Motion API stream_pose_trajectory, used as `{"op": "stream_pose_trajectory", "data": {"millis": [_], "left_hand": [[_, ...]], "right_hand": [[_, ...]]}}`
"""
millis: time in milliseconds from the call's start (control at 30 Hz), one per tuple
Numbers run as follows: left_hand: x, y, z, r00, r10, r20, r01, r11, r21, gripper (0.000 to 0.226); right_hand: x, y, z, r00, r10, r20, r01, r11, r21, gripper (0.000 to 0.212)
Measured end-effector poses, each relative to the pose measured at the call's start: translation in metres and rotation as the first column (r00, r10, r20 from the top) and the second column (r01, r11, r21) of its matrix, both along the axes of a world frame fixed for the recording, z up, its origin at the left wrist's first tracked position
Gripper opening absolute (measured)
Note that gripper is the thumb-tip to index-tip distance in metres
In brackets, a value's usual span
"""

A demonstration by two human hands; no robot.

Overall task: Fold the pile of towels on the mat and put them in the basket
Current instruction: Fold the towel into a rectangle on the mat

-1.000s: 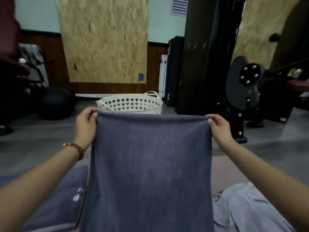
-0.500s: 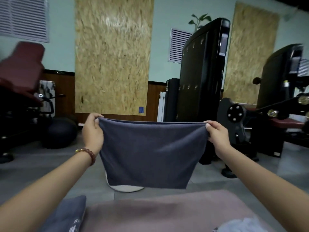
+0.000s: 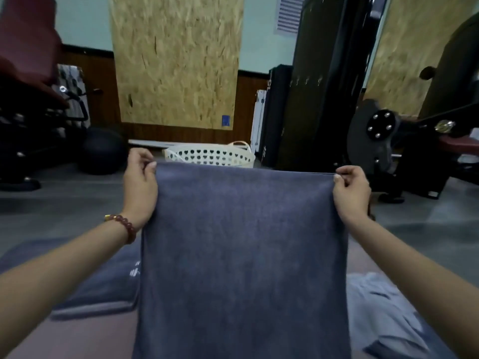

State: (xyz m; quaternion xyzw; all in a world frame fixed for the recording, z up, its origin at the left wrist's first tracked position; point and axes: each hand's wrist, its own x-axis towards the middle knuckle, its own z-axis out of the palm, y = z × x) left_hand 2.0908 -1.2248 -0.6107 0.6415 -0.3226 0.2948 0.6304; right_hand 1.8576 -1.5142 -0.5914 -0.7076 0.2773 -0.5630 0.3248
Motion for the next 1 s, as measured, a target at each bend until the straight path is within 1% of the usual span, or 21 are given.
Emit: {"op": "stream_pose_trajectory", "data": {"millis": [67, 167, 267, 367, 467, 567, 633, 667, 700, 767, 900, 1000], "left_hand": [[0.011, -0.005, -0.050, 0.991, 0.040, -0.129, -0.021, 0.989, 0.144, 0.020], [0.036, -0.009, -0.127, 0.963, 0.069, -0.262, 0.031, 0.932, 0.362, 0.023], [0.061, -0.011, -0.176, 0.934, 0.077, -0.348, 0.121, 0.849, 0.514, 0.024], [0.079, -0.014, -0.206, 0.911, 0.082, -0.404, 0.188, 0.790, 0.584, 0.022], [0.094, -0.018, -0.223, 0.901, 0.096, -0.423, 0.191, 0.788, 0.585, 0.017], [0.105, -0.031, -0.231, 0.886, 0.135, -0.444, 0.162, 0.807, 0.568, 0.014], [0.117, -0.041, -0.239, 0.868, 0.170, -0.466, 0.146, 0.810, 0.568, 0.010], [0.125, -0.046, -0.243, 0.858, 0.190, -0.478, 0.136, 0.812, 0.567, 0.007], [0.133, -0.050, -0.246, 0.850, 0.207, -0.484, 0.124, 0.814, 0.567, 0.005], [0.148, -0.060, -0.257, 0.844, 0.235, -0.482, 0.105, 0.808, 0.580, 0.008], [0.173, -0.080, -0.289, 0.826, 0.275, -0.492, 0.116, 0.771, 0.626, 0.013], [0.190, -0.089, -0.318, 0.811, 0.294, -0.506, 0.134, 0.749, 0.649, 0.008]], "right_hand": [[0.007, -0.006, -0.043, 0.980, -0.015, -0.198, 0.032, 0.996, 0.078, 0.013], [0.022, -0.012, -0.109, 0.920, -0.022, -0.391, 0.089, 0.984, 0.156, 0.017], [0.035, -0.013, -0.159, 0.878, -0.032, -0.477, 0.153, 0.964, 0.217, 0.018], [0.046, -0.017, -0.193, 0.830, -0.053, -0.556, 0.208, 0.953, 0.220, 0.019], [0.059, -0.023, -0.208, 0.831, -0.047, -0.555, 0.230, 0.937, 0.265, 0.017], [0.086, -0.038, -0.216, 0.901, -0.008, -0.434, 0.198, 0.898, 0.393, 0.015], [0.107, -0.053, -0.220, 0.922, -0.002, -0.387, 0.188, 0.876, 0.444, 0.021], [0.119, -0.061, -0.223, 0.928, 0.010, -0.372, 0.178, 0.866, 0.467, 0.021], [0.131, -0.069, -0.227, 0.931, 0.024, -0.365, 0.170, 0.855, 0.489, 0.017], [0.155, -0.085, -0.240, 0.932, 0.062, -0.358, 0.149, 0.834, 0.532, 0.010], [0.195, -0.111, -0.280, 0.919, 0.076, -0.386, 0.176, 0.798, 0.577, 0.016], [0.212, -0.116, -0.312, 0.913, 0.067, -0.403, 0.188, 0.806, 0.561, 0.015]]}}
